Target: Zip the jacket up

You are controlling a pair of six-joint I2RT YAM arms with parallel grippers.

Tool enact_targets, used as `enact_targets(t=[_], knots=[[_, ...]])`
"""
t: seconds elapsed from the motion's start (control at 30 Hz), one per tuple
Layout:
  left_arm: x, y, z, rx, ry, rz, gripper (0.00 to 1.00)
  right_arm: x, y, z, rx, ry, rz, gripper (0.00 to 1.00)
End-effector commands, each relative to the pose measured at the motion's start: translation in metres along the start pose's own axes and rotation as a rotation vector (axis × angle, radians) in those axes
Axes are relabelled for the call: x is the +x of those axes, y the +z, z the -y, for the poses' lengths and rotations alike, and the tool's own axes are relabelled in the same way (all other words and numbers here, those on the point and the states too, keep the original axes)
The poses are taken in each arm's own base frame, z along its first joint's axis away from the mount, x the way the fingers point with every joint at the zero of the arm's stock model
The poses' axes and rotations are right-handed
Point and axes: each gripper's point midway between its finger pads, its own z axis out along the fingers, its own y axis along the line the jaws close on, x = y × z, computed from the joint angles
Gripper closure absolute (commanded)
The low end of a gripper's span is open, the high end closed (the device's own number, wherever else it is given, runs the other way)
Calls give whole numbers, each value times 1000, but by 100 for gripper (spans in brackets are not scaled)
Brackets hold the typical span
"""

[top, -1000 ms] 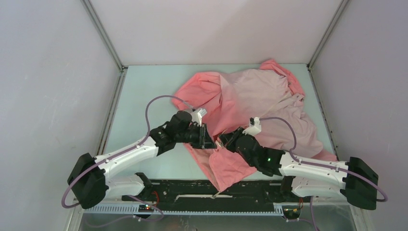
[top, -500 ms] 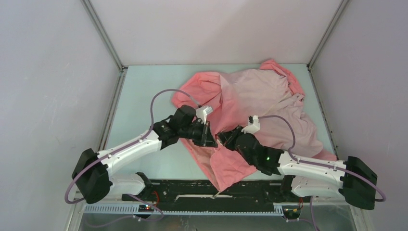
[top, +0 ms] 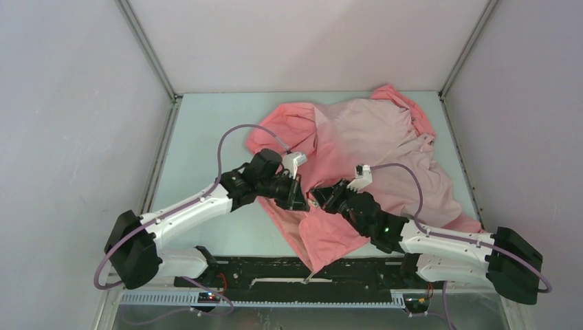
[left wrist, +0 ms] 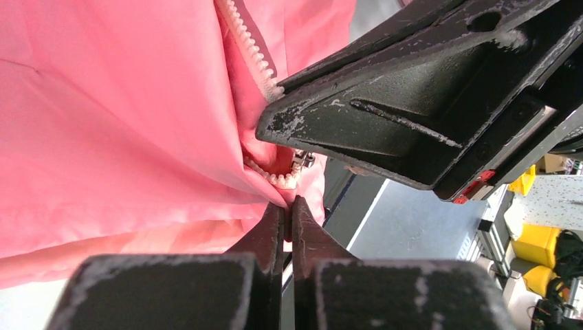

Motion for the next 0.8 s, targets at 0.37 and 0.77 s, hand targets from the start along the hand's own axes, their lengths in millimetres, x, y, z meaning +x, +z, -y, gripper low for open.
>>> enact_targets(t=[0.37,0.77], knots=[[11,-6,26,120,106,-103,100,-21,8,-42,-153,68,33,100],[15,-4,4,25,123,-97,100,-6,8,-36,-127,70,-42,100]])
